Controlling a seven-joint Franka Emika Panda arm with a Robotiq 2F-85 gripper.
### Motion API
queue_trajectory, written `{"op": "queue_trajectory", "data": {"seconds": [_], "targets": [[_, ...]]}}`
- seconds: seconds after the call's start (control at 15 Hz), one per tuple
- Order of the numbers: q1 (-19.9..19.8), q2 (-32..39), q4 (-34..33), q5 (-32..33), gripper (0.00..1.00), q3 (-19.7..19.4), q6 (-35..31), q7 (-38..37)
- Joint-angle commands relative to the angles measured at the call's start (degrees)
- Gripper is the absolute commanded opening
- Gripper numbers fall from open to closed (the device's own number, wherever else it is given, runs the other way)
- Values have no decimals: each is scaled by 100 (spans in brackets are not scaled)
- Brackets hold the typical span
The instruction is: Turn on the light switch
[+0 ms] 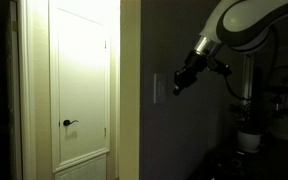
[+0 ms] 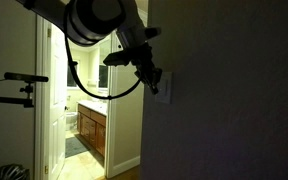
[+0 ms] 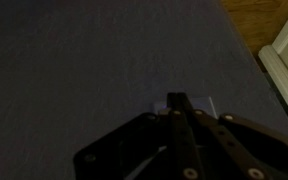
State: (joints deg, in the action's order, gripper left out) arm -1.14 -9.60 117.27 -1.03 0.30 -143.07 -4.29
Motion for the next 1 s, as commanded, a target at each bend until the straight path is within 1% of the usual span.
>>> {"op": "queue_trajectory", "data": {"seconds": [0.0,0.33,0.4,0.93], "targets": [[-17,43,-36,113,6,-15,-385,-10],[-21,135,-137,68,7,-30,-685,-8],[-21,145,-153,70,5,-29,-706,-4],[8,270,-277,-27,6,-35,-801,35]]}}
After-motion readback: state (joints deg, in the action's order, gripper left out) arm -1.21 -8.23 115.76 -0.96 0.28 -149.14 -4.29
